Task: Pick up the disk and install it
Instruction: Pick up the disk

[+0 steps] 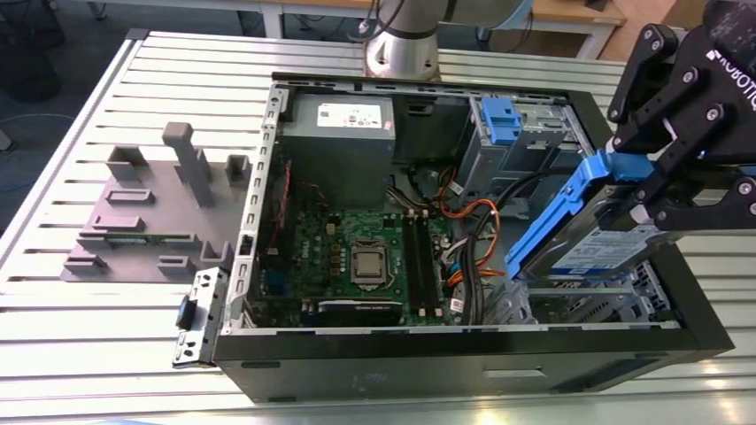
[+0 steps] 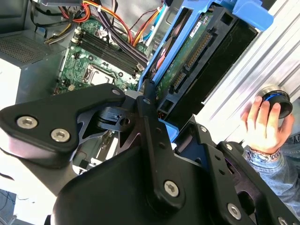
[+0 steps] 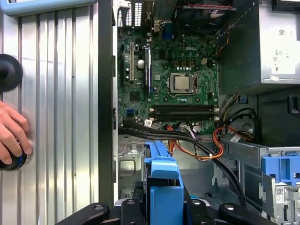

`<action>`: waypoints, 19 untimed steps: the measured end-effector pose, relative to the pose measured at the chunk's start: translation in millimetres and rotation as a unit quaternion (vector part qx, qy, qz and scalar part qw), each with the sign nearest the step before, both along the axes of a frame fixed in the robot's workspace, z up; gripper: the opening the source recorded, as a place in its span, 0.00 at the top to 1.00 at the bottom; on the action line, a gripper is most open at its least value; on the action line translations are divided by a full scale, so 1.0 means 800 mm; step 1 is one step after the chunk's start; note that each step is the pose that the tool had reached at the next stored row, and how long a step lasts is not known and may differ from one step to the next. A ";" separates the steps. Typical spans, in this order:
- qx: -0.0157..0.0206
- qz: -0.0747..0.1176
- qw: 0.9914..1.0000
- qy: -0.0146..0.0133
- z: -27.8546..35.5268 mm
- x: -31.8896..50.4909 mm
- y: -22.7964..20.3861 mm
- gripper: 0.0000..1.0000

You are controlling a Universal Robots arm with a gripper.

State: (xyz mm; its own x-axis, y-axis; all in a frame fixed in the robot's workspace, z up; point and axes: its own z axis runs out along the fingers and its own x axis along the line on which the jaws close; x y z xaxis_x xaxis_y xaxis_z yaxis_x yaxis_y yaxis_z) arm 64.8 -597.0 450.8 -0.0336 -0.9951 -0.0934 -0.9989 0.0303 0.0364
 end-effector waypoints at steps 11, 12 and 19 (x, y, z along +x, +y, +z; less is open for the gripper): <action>0.001 -0.005 1.000 0.000 -0.0030 0.007 0.0000 0.63; 0.001 -0.006 1.000 0.000 -0.0034 0.007 0.0000 0.63; 0.002 -0.010 1.000 0.000 -0.0059 0.015 0.0000 0.63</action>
